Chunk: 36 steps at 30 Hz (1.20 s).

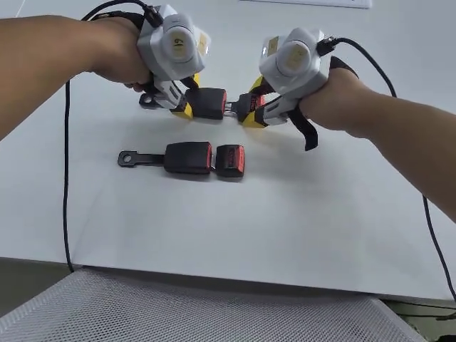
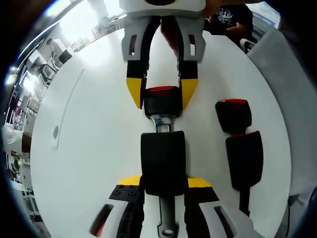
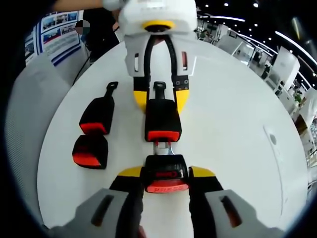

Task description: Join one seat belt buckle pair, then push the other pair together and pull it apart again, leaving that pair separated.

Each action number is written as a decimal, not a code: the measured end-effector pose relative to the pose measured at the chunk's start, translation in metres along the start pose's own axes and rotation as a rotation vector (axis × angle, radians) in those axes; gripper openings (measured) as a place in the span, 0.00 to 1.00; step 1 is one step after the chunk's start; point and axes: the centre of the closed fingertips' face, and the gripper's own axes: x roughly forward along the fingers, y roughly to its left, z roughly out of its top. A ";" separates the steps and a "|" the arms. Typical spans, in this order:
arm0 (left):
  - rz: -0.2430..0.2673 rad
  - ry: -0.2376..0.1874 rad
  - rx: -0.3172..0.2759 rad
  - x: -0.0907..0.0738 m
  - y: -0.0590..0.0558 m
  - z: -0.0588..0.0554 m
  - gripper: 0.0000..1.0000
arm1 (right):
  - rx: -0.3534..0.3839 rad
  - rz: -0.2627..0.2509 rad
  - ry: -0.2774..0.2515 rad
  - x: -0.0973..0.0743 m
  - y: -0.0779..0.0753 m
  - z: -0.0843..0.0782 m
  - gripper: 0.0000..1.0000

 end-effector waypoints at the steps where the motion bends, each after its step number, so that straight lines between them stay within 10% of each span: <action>1: -0.002 -0.003 0.001 0.000 0.000 0.001 0.31 | 0.000 -0.001 0.003 -0.002 0.000 -0.003 0.35; 36: 0.009 0.020 -0.015 -0.002 0.000 0.003 0.31 | 0.034 -0.020 0.202 -0.085 -0.008 -0.125 0.36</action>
